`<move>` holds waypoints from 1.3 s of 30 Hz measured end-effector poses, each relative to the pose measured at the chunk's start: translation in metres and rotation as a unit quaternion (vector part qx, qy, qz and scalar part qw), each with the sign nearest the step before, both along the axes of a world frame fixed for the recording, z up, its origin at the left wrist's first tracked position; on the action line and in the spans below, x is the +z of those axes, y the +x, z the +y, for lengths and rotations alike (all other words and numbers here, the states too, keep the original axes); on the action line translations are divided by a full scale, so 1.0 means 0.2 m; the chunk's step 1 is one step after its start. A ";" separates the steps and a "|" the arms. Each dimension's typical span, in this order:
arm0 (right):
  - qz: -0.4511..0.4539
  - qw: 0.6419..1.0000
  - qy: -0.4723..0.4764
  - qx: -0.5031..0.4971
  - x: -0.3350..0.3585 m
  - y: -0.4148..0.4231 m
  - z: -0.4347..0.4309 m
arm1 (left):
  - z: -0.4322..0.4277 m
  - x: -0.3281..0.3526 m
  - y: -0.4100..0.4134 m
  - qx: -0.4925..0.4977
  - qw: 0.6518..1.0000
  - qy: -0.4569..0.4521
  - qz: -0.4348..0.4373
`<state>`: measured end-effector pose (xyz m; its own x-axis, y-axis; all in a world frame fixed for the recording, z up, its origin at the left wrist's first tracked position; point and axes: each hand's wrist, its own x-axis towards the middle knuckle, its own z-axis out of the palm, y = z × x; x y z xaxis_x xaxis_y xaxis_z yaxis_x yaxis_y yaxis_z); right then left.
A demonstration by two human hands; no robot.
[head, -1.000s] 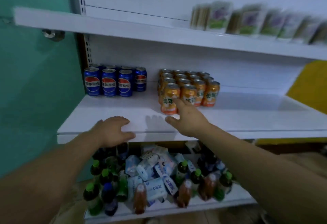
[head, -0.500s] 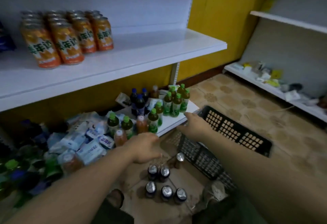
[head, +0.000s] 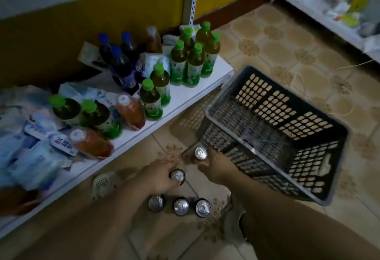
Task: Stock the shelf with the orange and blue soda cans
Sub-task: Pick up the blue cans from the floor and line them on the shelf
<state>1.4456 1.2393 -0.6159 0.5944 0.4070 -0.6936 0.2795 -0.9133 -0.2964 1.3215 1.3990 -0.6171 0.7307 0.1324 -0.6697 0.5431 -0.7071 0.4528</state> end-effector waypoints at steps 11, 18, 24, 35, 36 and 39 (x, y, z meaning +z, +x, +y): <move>-0.033 0.998 -0.045 0.017 -0.77 0.17 0.18 | -0.03 -0.78 0.09 -0.103 0.992 0.064 0.029; -0.054 0.998 -0.033 0.017 -0.96 0.19 0.13 | -0.10 -1.00 0.05 -0.115 0.984 0.137 -0.025; -0.080 0.996 0.033 0.016 -0.74 0.21 0.08 | -0.08 -0.89 0.11 -0.115 0.987 0.112 0.020; -0.160 0.969 0.182 0.045 0.29 0.06 0.14 | 0.01 -0.09 0.19 -0.003 0.987 0.089 -0.131; -0.170 0.965 0.194 0.057 0.40 0.04 0.16 | 0.03 0.01 0.17 0.007 0.984 0.095 -0.152; -0.204 0.947 0.234 0.085 0.76 -0.03 0.22 | 0.09 0.33 0.08 0.065 0.972 0.082 -0.210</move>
<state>1.4393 1.2831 -0.4648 0.6727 0.7264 -0.1404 0.5892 -0.6408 -0.4921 1.3385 1.4176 -0.5503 0.9052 0.3210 -0.2786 0.4241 -0.7266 0.5406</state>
